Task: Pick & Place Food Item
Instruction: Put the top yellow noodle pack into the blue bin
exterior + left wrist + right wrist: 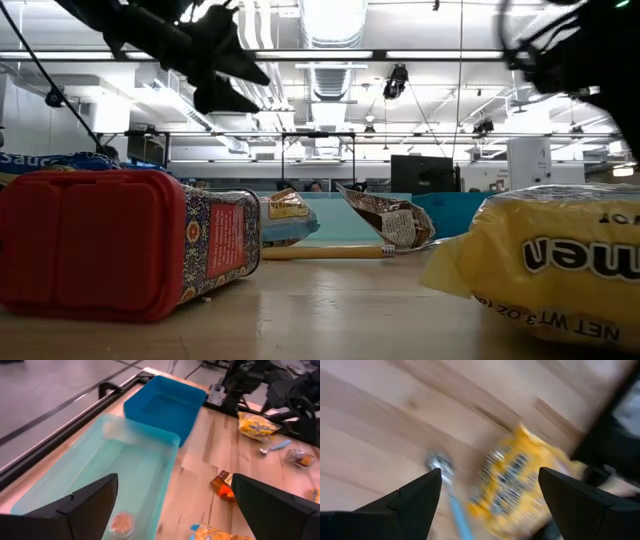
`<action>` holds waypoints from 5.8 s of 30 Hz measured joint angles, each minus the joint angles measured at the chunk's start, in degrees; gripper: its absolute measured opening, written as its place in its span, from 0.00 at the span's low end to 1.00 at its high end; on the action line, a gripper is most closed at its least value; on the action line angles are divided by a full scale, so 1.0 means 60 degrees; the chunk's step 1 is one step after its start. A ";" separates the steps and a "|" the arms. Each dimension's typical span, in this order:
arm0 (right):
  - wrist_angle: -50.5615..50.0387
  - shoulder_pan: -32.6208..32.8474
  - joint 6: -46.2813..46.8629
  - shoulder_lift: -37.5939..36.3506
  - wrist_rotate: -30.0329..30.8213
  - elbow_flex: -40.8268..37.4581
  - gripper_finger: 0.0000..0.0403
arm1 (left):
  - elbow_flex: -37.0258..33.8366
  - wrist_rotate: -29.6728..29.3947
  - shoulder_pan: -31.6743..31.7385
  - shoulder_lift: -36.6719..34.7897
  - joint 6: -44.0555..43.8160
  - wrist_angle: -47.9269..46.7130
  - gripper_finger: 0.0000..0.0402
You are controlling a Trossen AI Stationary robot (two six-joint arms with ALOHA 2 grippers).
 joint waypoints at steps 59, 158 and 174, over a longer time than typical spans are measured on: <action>-0.0504 0.1833 0.1020 0.4327 -0.0651 0.1512 0.51 | -0.0033 -0.0003 -0.0047 -0.0011 -0.1337 -0.0291 0.99; -0.0765 -0.4597 -0.5549 -0.2821 0.6820 0.1296 0.03 | 0.0455 -0.0150 0.0521 -0.0007 -0.0599 -0.1198 0.99; 0.2708 -0.6981 -0.8990 -0.2821 0.6141 -0.0074 0.03 | 0.0466 -0.0152 0.0924 -0.0007 -0.0288 -0.1053 0.99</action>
